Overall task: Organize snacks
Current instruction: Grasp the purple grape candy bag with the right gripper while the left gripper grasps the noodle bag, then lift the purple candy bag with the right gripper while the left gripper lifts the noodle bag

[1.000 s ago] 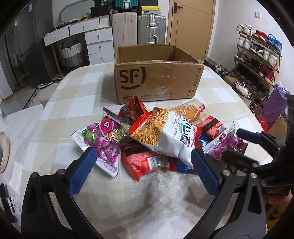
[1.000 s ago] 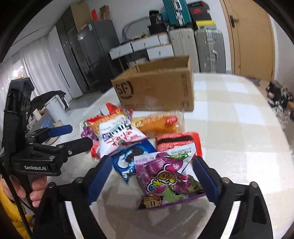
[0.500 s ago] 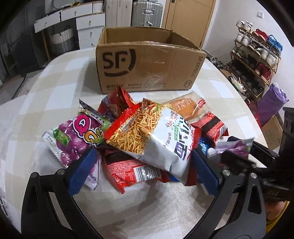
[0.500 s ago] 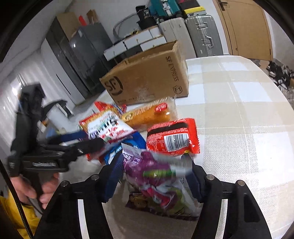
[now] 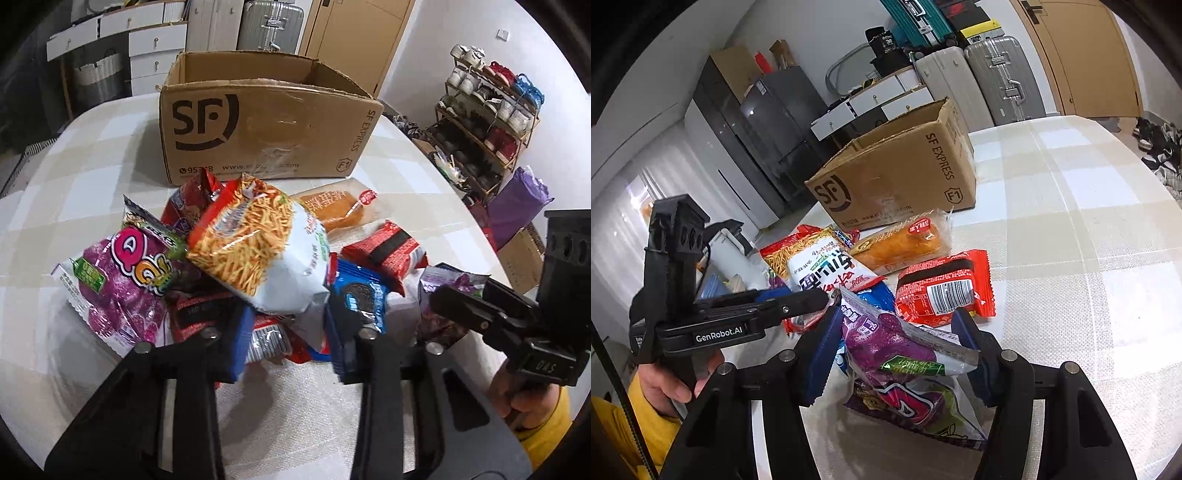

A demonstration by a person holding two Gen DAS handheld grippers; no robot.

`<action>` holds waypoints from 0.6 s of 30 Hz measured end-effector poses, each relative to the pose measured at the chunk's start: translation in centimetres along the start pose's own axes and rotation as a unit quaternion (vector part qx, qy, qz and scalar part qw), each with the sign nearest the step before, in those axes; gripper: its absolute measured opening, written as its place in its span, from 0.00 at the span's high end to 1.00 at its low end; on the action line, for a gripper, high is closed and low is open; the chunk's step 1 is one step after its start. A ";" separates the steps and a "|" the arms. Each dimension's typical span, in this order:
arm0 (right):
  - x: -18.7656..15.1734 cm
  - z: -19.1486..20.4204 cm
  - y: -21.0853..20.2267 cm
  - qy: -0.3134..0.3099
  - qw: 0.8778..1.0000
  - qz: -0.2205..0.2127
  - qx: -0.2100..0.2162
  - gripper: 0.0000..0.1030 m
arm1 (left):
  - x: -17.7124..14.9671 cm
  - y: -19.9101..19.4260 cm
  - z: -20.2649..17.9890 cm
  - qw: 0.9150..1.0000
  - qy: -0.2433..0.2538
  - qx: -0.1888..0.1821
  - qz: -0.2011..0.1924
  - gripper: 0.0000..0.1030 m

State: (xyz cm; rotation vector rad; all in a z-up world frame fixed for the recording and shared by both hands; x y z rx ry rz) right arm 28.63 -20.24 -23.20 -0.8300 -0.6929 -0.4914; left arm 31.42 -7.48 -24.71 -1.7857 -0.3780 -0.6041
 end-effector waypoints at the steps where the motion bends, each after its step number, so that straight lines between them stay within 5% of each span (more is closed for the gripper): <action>1: 0.0 -0.2 -0.1 0.005 1.000 -0.001 0.003 0.40 | -0.2 -0.2 0.0 1.000 0.000 0.000 -0.001 0.72; 18: 0.4 -1.2 -0.7 0.034 0.999 -0.015 0.020 0.45 | -1.3 -4.2 1.0 1.000 -0.001 -0.004 -0.028 0.76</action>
Point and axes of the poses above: each gripper's, at about its wrist camera, not at the fingertips, and y roughly the way its jaws point, z to its left, x to its top, the point moved 4 cm from there along y, roughly the way its jaws point
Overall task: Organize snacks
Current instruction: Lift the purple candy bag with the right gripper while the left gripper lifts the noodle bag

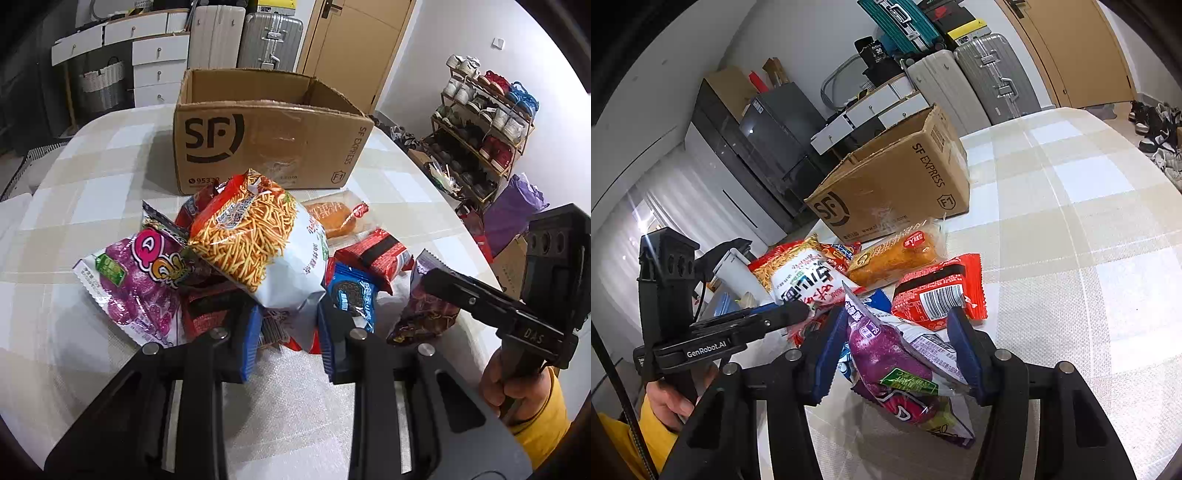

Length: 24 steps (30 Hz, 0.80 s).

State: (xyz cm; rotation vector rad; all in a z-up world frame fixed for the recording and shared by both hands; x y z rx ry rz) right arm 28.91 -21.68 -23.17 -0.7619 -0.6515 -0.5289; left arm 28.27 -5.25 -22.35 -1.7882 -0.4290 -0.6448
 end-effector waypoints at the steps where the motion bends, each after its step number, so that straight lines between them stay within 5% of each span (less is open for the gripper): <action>1: 0.0 0.0 0.0 0.000 1.000 -0.001 0.000 0.45 | 0.0 -0.2 0.0 1.000 0.001 -0.001 -0.001 0.76; 11: -0.5 1.0 -0.2 -0.015 1.000 0.001 -0.007 0.47 | -0.3 -3.4 0.2 1.000 0.006 -0.009 -0.017 0.76; 15: -0.9 1.1 -0.4 -0.010 1.000 0.007 -0.007 0.80 | -0.5 -4.9 0.3 1.000 0.008 -0.012 -0.024 0.76; 17: -1.1 1.2 -0.2 -0.025 0.999 0.013 -0.040 0.80 | -0.7 -5.6 0.4 1.000 0.009 -0.013 -0.025 0.76; 19: -1.2 1.3 -0.1 -0.021 0.999 0.022 -0.022 0.77 | -0.9 -6.2 0.4 0.999 0.009 -0.015 -0.028 0.76; 23: -1.3 1.2 -0.4 -0.020 0.999 0.027 -0.038 0.60 | -1.3 -7.6 1.1 0.999 0.005 -0.018 -0.031 0.76; 24: -1.5 1.2 -0.5 -0.013 0.999 0.031 -0.031 0.49 | -1.5 -8.1 1.2 0.999 0.005 -0.020 -0.032 0.76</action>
Point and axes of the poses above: each gripper's, at about its wrist camera, not at the fingertips, and y roughly the way its jaws point, z to its left, x to its top, the point moved 4 cm from there along y, roughly the way its jaws point
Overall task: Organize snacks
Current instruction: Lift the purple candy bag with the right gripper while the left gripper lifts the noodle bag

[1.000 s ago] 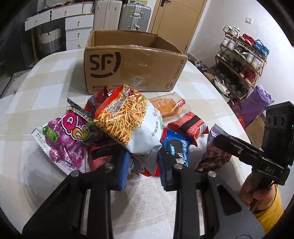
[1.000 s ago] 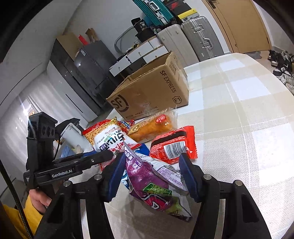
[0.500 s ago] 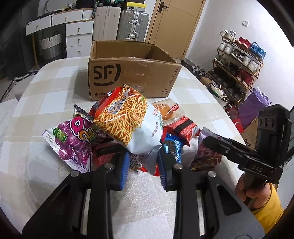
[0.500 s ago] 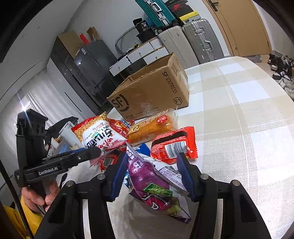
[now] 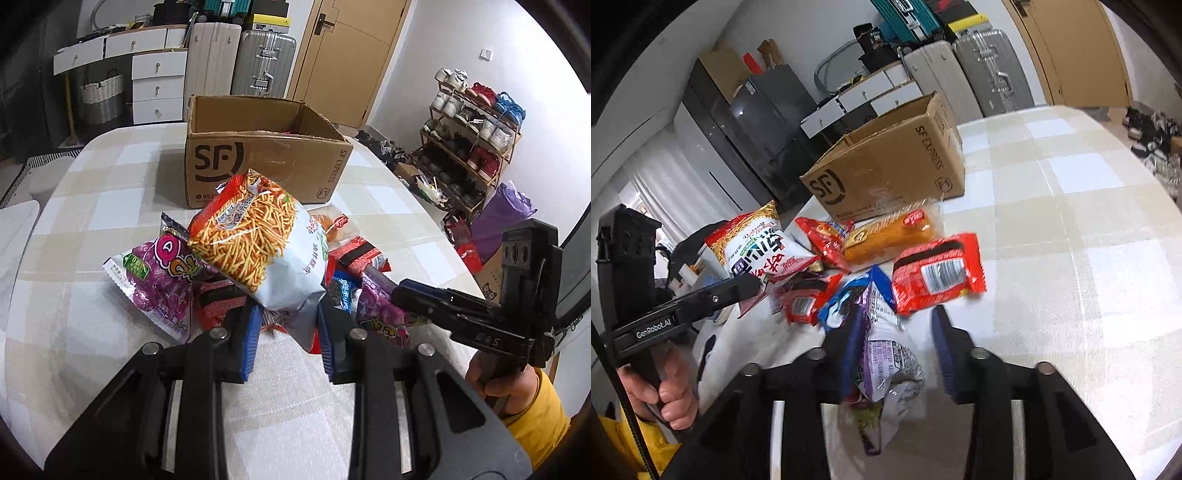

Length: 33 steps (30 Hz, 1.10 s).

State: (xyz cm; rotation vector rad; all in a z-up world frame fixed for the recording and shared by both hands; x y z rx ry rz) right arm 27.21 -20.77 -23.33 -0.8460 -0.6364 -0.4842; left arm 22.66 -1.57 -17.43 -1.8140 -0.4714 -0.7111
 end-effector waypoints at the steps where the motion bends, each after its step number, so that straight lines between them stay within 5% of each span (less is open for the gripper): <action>1: -0.1 0.0 -0.1 0.005 1.000 0.004 0.010 0.45 | -0.1 -0.3 0.0 1.000 0.000 0.000 -0.001 0.76; 11: -2.0 2.1 2.0 -0.036 0.998 0.059 -0.002 0.40 | -0.9 -2.7 0.7 1.000 -0.006 -0.010 -0.010 0.76; 14: -2.1 2.2 2.6 -0.042 0.997 0.059 -0.020 0.53 | -0.9 -3.2 0.8 1.000 -0.006 -0.011 -0.012 0.76; 17: -2.2 1.9 2.6 -0.021 0.998 0.060 -0.009 0.54 | -0.9 -3.6 0.5 1.000 -0.008 -0.012 -0.014 0.76; 33: 0.0 4.1 -4.2 -0.016 0.999 -0.030 0.015 0.58 | -1.1 -8.1 -0.6 0.999 0.008 -0.015 -0.047 0.76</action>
Point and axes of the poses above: each gripper's, at about its wrist camera, not at the fingertips, and y roughly the way its jaws point, z to its left, x to its top, the point moved 4 cm from there along y, roughly the way its jaws point
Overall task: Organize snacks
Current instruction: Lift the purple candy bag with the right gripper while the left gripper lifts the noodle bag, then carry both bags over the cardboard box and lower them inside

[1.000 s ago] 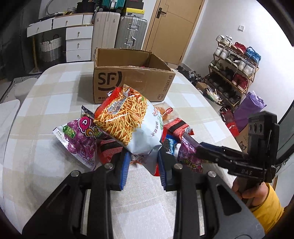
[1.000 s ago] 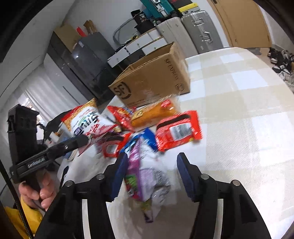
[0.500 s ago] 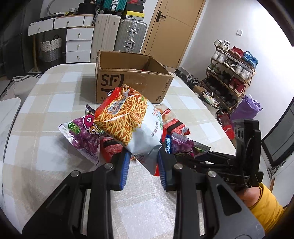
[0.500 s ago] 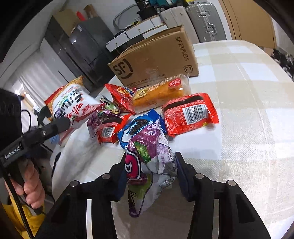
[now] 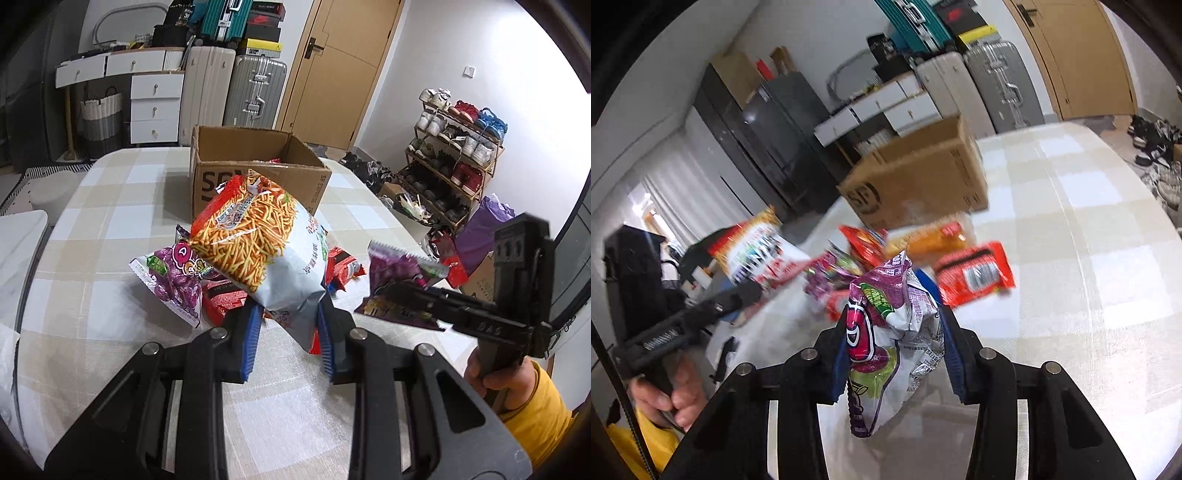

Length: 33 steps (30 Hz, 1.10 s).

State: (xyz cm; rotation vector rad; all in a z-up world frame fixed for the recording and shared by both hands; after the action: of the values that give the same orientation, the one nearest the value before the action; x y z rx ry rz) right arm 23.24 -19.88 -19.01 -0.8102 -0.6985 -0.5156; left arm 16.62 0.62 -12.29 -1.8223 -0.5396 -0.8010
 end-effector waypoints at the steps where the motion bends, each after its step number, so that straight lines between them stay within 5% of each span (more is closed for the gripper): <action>1: 0.2 0.5 -0.5 -0.002 1.000 -0.005 0.005 0.58 | -0.1 -0.5 -0.1 1.000 0.000 0.002 -0.002 0.76; 20: 3.3 6.4 -5.0 -0.019 0.997 -0.052 0.051 0.58 | 0.0 -10.8 -1.9 0.999 0.002 0.030 -0.046 0.76; 33: 10.6 9.0 -6.2 -0.058 0.993 -0.085 0.062 0.58 | 6.2 -14.1 -0.8 0.996 0.004 0.026 -0.080 0.76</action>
State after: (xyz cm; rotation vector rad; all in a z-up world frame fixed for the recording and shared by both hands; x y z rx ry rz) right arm 22.99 -18.00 -3.89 -0.6705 -0.9036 -0.5757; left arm 10.97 5.10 1.38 -1.7438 -0.7018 -0.8939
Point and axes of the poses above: each gripper's, at about its wrist camera, not at the fingertips, and y roughly the way its jaws point, z to its left, x to its top, the point moved 4 cm from there along y, roughly the way its jaws point
